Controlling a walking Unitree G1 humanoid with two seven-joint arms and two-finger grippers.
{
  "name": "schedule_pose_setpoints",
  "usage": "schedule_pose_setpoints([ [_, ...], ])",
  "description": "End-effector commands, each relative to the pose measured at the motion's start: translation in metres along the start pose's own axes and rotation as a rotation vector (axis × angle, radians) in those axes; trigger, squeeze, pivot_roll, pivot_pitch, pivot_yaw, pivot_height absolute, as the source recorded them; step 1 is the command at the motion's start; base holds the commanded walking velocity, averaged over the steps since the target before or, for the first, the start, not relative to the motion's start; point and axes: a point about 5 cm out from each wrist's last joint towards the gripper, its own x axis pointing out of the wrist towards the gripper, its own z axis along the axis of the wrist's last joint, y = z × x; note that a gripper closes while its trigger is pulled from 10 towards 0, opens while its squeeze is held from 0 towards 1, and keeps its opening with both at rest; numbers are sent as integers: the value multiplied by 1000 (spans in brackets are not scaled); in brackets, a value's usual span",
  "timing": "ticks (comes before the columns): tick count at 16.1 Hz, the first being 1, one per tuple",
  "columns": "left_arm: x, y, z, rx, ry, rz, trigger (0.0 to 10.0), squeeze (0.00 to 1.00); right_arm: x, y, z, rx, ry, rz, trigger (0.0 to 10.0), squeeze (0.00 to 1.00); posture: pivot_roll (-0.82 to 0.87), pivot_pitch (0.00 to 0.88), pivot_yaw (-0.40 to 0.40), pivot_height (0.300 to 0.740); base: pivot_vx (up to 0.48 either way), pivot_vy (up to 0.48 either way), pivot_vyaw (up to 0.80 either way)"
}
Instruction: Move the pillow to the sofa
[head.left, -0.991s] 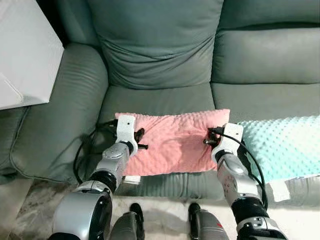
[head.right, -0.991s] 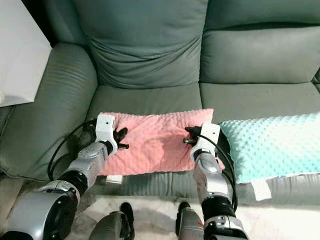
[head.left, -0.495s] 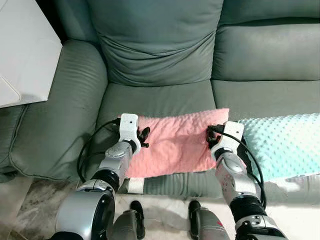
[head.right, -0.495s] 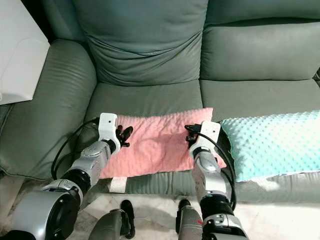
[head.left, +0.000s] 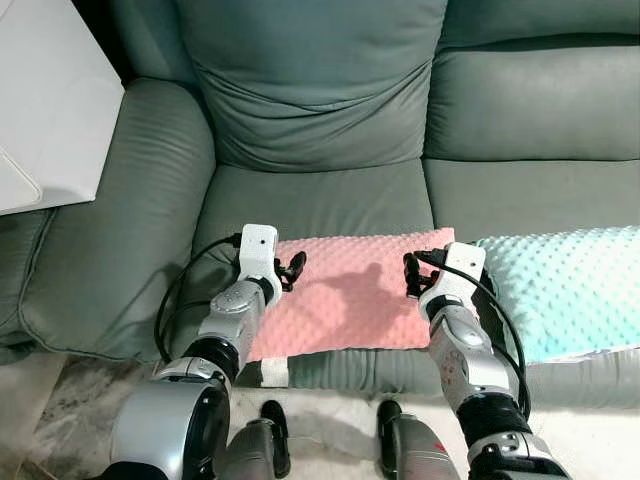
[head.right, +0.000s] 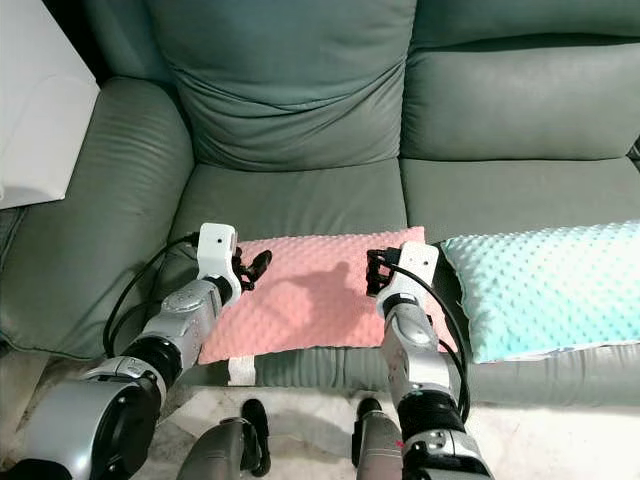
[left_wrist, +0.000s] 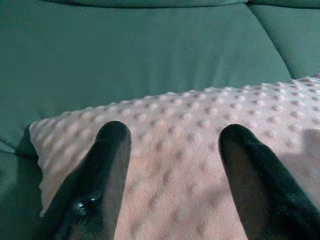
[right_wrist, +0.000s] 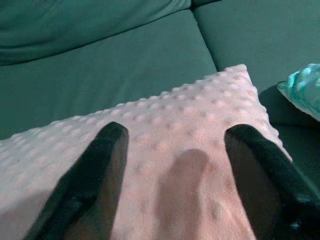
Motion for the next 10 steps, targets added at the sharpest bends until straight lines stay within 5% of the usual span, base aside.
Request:
schedule_pose_setpoints([
  [1,-5,11,-7,-22,12,19,10000,1000,-6,-2,-7,-8,19,-21,10000,1000,-88,365,110,740,0,0,0],
  [7,-42,56,-63,30,166,96,10000,1000,-24,-46,-16,-208,77,-245,10000,1000,-58,332,109,740,0,0,0],
  [10,-60,59,-97,40,299,84,10000,1000,-33,-72,-24,-295,151,-391,10000,1000,-49,314,105,740,0,0,0],
])
